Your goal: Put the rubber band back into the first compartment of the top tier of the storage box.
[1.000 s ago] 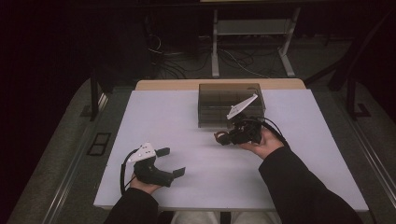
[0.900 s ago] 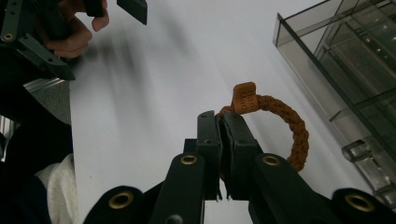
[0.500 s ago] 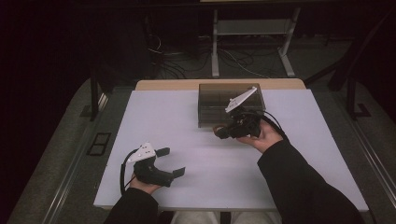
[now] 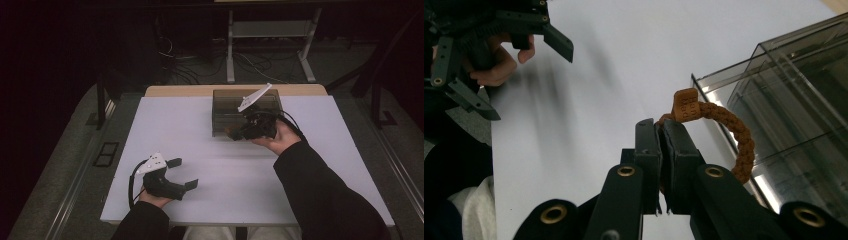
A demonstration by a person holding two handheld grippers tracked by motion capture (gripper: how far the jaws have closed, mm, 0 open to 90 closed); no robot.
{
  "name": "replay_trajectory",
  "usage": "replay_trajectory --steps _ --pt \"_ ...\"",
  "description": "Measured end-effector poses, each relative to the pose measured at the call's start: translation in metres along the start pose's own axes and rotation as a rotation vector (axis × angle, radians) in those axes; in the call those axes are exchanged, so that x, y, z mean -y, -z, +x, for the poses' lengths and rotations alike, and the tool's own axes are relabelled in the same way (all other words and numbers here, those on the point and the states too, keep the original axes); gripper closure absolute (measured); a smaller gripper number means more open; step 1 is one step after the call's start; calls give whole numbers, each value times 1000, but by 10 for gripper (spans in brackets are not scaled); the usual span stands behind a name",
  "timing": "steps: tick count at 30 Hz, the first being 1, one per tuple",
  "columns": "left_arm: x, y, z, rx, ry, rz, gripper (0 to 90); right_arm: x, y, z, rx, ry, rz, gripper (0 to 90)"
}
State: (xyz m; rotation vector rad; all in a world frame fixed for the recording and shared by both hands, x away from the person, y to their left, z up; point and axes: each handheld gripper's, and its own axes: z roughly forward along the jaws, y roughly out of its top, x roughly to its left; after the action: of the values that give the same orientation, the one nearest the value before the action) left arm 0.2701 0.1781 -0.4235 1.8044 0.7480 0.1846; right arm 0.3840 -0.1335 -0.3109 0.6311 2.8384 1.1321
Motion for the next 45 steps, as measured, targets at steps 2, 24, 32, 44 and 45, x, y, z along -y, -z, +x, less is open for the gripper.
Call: replay_trajectory --steps 2,24,32,44,45 --pt "0 0 0 1 0 0 0 -3 1 -1 5 0 -3 849" --pt "0 0 0 6 -5 4 0 -21 -8 -22 29 -24 4 849" --pt "0 0 0 8 -1 0 0 -21 -16 -31 20 -37 0 849" --pt "0 0 1 10 -3 0 0 -20 -30 -39 6 -43 -19 849" --pt "0 0 1 10 -2 -1 0 -20 -31 -40 7 -40 -19 849"
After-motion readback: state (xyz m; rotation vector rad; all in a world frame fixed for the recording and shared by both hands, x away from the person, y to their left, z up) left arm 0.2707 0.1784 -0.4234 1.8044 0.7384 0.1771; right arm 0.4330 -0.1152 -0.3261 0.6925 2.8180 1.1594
